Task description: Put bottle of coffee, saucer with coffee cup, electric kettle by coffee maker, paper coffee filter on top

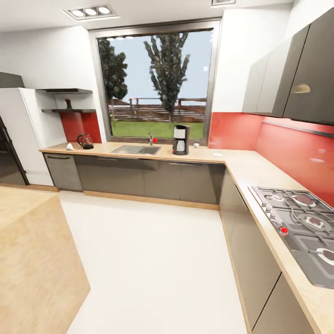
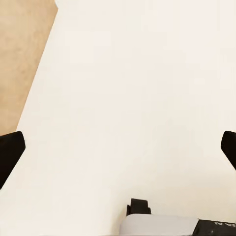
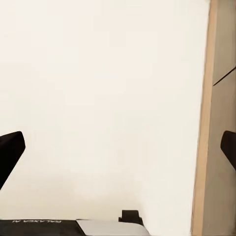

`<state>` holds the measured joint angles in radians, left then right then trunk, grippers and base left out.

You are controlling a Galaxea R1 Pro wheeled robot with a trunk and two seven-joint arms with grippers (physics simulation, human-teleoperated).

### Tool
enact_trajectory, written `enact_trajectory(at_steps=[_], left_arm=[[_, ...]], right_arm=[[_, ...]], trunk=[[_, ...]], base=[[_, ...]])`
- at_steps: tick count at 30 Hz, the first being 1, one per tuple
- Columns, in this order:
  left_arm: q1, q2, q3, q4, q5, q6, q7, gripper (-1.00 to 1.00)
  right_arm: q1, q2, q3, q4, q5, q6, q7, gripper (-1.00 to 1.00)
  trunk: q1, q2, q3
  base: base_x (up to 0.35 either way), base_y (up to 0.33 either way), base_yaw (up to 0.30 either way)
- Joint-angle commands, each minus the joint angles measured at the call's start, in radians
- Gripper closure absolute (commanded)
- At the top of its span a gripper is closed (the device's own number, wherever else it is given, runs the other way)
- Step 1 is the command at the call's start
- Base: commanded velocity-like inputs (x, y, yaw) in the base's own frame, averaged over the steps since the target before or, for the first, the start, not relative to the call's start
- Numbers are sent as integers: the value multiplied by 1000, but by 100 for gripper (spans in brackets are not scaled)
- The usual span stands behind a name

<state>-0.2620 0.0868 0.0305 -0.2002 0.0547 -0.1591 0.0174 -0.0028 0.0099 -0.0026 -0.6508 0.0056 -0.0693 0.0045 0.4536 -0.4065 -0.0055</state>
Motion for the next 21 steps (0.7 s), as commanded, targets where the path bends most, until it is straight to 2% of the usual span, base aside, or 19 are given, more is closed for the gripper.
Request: enact_trajectory(at_steps=[1, 12, 21], left_arm=[[1, 5, 1, 1, 6, -4, -1, -100], [6, 10, 1, 3, 8, -8, -2, -100], [5, 11, 2, 12, 8, -7, -3, -100]], right_arm=[[0, -1, 0, 1, 1, -4, 1, -100], [0, -2, 4, 38, 2, -6, 2, -100], [0, -2, 0, 49, 0, -7, -3, -100]], trunk=[[-4, 7, 3], [-4, 7, 3], [-4, 7, 3]], base=[[0, 0, 0], [8, 0, 0], [273, 0, 0]])
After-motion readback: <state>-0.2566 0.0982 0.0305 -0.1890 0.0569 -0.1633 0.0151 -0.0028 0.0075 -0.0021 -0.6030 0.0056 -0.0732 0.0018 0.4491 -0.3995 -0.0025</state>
